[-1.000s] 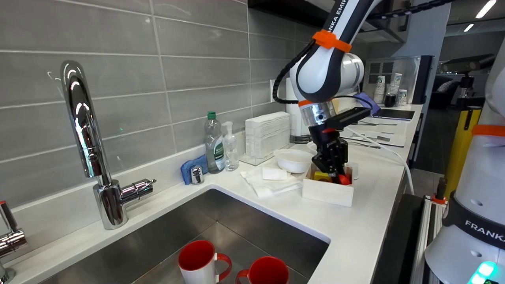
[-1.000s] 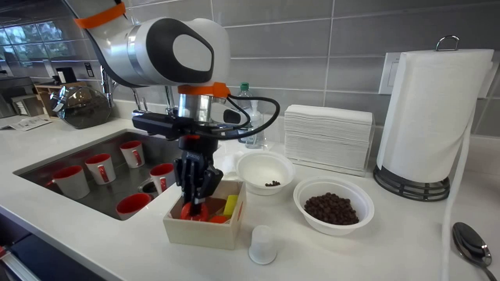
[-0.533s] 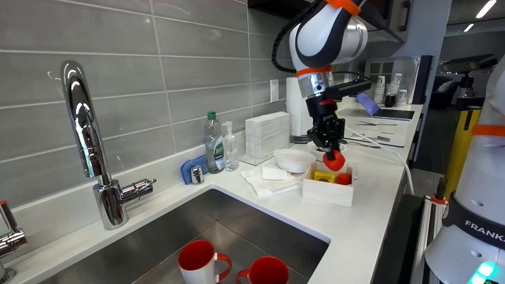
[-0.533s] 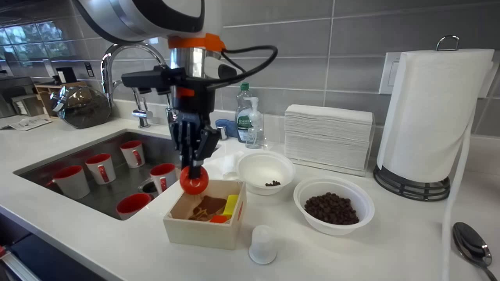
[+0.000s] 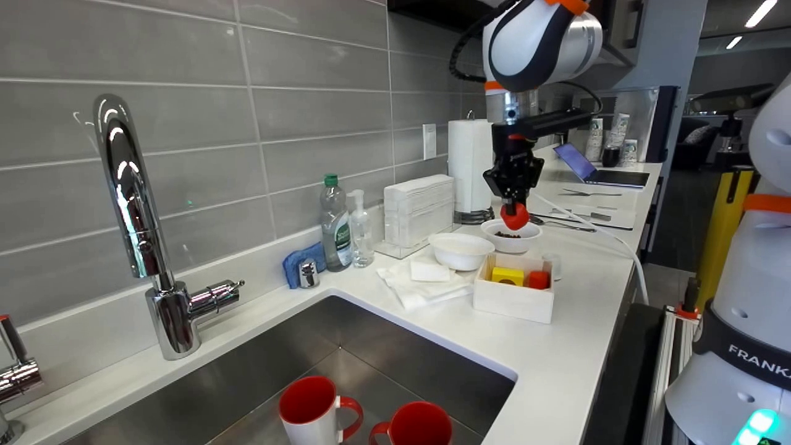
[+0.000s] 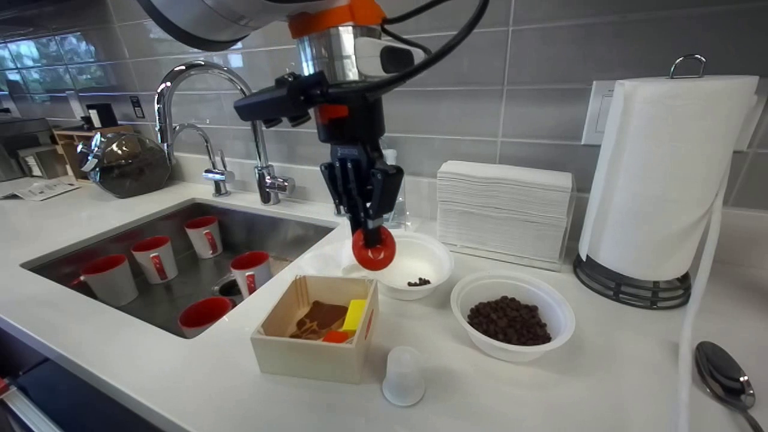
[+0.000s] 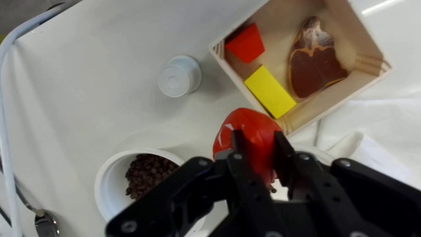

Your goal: Remove the orange object from the white box

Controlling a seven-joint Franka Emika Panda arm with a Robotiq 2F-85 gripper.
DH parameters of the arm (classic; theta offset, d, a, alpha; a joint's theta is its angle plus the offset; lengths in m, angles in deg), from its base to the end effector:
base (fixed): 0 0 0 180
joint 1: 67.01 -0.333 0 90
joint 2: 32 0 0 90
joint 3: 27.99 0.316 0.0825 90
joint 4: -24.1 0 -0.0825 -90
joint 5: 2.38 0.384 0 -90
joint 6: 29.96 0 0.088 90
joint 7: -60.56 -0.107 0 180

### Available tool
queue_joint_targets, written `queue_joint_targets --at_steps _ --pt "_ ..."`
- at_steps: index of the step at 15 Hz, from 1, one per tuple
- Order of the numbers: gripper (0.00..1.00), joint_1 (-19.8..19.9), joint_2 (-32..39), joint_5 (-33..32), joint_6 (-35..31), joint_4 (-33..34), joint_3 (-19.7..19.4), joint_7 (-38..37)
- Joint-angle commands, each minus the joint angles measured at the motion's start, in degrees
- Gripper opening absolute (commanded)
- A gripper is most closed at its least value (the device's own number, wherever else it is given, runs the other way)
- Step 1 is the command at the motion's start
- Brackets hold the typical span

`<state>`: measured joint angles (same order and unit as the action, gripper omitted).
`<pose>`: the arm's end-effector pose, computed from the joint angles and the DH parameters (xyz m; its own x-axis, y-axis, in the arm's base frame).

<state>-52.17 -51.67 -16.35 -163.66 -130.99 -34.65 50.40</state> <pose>0.3574 -0.1423 0.3325 0.9304 -0.3661 -0.0162 -0.3607 -0.9227 0.1361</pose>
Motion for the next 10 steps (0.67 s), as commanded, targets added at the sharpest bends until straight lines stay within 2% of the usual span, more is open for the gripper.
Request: queue_joint_targets --at_steps 1,4,8,9,10 --pt "0.04 3.51 3.78 -4.19 -7.03 -1.57 -1.04 -3.11" --pt "0.04 5.20 7.77 -5.82 -11.73 -2.61 -1.63 -4.88" --pt "0.04 5.12 12.02 -4.55 -18.98 -2.56 -2.88 -5.20" --pt "0.41 4.85 12.48 -3.97 -19.82 -2.54 -3.16 -5.02" --pt "0.41 4.48 12.50 -3.06 -19.89 -2.59 -3.44 -4.47"
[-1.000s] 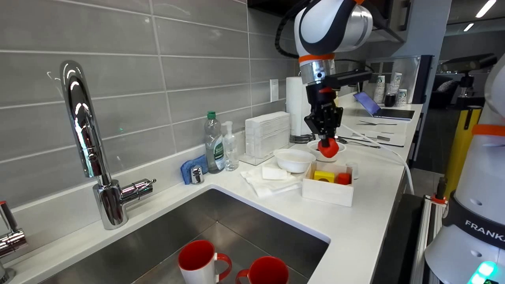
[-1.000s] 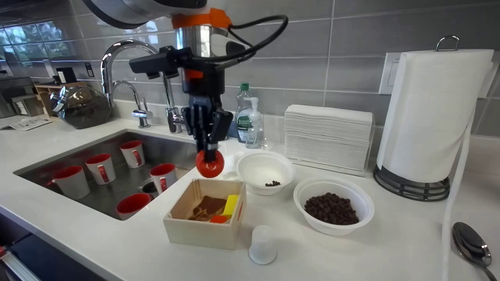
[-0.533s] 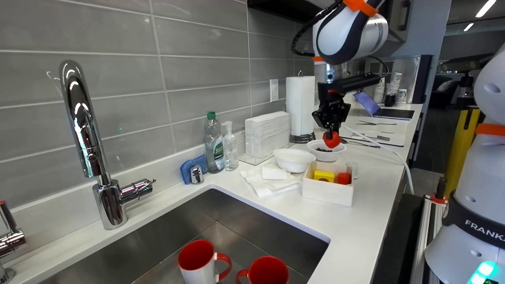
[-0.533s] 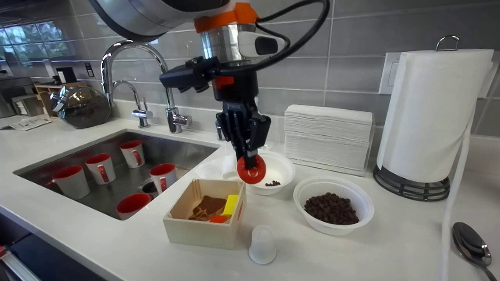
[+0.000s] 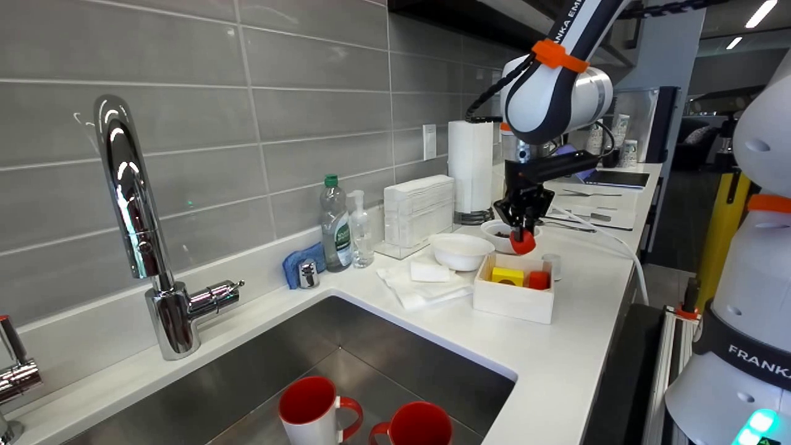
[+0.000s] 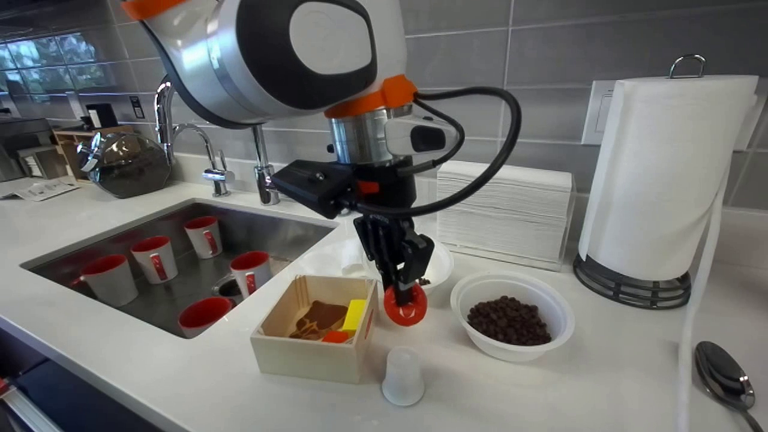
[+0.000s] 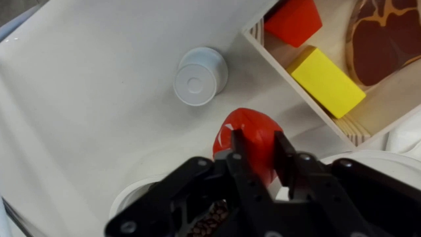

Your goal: Remove the orange object from the white box

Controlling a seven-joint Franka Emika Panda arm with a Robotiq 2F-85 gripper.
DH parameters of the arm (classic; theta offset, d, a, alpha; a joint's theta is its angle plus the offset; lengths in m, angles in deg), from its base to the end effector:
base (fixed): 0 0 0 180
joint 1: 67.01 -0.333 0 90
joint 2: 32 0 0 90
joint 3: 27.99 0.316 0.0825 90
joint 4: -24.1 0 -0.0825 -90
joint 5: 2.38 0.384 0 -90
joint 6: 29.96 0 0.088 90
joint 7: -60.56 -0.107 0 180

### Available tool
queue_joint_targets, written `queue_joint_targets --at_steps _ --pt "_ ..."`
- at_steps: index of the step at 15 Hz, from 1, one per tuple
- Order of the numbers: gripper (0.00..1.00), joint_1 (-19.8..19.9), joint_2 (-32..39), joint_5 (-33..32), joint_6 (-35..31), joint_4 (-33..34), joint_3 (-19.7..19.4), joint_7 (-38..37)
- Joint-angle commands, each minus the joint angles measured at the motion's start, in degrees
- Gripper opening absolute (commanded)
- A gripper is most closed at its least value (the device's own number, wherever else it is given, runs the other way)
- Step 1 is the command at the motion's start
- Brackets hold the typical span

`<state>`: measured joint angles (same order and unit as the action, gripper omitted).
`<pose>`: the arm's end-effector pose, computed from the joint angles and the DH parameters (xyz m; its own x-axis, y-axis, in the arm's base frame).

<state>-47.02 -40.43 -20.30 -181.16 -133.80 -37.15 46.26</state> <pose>0.3468 -0.1818 0.2634 0.8852 -0.4629 0.0457 -0.4648 -0.8764 0.1262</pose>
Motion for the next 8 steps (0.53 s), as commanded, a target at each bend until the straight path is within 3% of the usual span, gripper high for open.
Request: queue_joint_targets --at_steps 1,7,8 --pt "0.49 -1.15 0.78 2.11 -2.32 0.06 -1.18 0.71" --pt "1.00 -6.77 -7.91 10.70 4.87 0.77 0.88 6.61" --pt "1.00 -7.43 -10.18 11.05 5.53 -0.45 1.37 6.87"
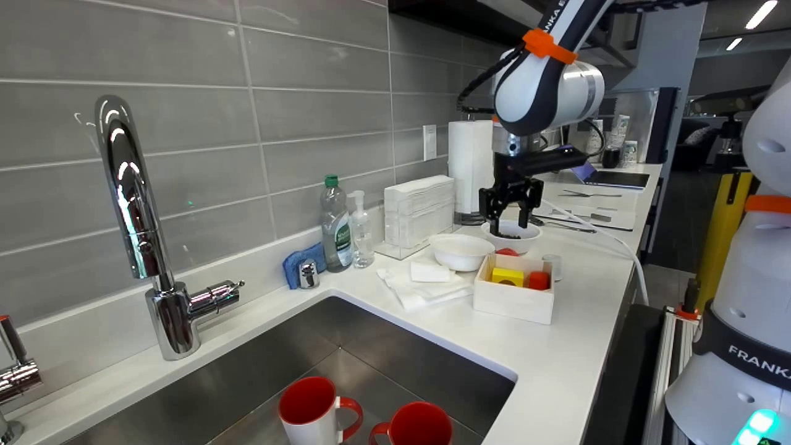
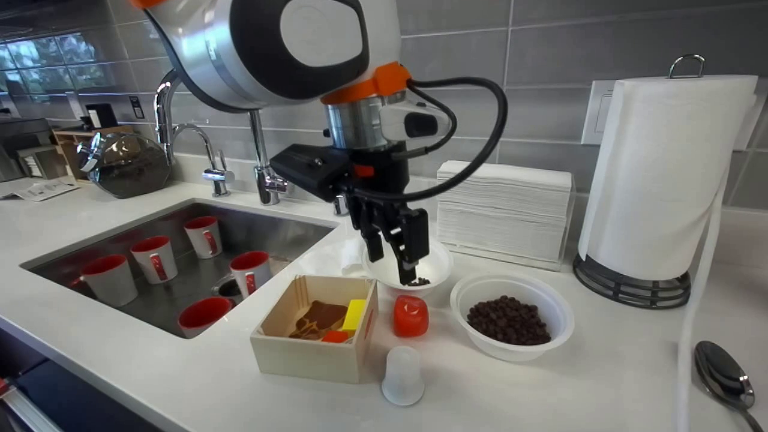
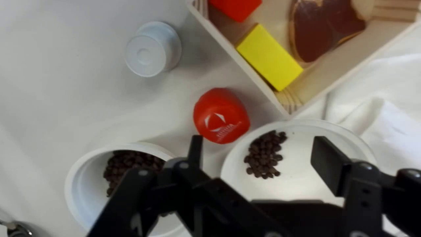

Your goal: Remove the orange object from the white box

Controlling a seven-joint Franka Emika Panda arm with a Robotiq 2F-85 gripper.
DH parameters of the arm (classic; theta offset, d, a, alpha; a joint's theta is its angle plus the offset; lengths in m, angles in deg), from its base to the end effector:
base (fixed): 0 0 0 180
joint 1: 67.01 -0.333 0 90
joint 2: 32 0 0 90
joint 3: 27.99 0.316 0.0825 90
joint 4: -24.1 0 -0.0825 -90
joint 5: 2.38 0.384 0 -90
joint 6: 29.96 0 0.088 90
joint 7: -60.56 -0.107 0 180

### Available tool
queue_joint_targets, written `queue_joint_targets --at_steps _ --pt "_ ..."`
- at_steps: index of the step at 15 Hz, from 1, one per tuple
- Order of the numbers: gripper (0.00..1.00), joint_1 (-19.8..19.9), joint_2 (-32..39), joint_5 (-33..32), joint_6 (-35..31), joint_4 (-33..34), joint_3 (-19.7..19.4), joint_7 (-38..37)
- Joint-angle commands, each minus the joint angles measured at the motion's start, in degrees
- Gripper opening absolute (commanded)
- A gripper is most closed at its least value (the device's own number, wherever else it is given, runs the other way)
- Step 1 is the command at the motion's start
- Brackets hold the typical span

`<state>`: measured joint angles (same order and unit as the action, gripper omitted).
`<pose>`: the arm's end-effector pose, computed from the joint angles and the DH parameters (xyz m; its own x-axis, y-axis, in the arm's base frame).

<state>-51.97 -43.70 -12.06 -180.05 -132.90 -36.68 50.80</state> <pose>0.3682 -0.1549 0.2902 0.9023 -0.4219 0.0886 -0.4271 -0.9028 0.0509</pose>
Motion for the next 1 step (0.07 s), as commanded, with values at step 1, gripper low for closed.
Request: queue_joint_targets --at_steps 1 --pt "1.00 -3.13 -8.52 3.20 5.44 -1.69 1.34 2.58"
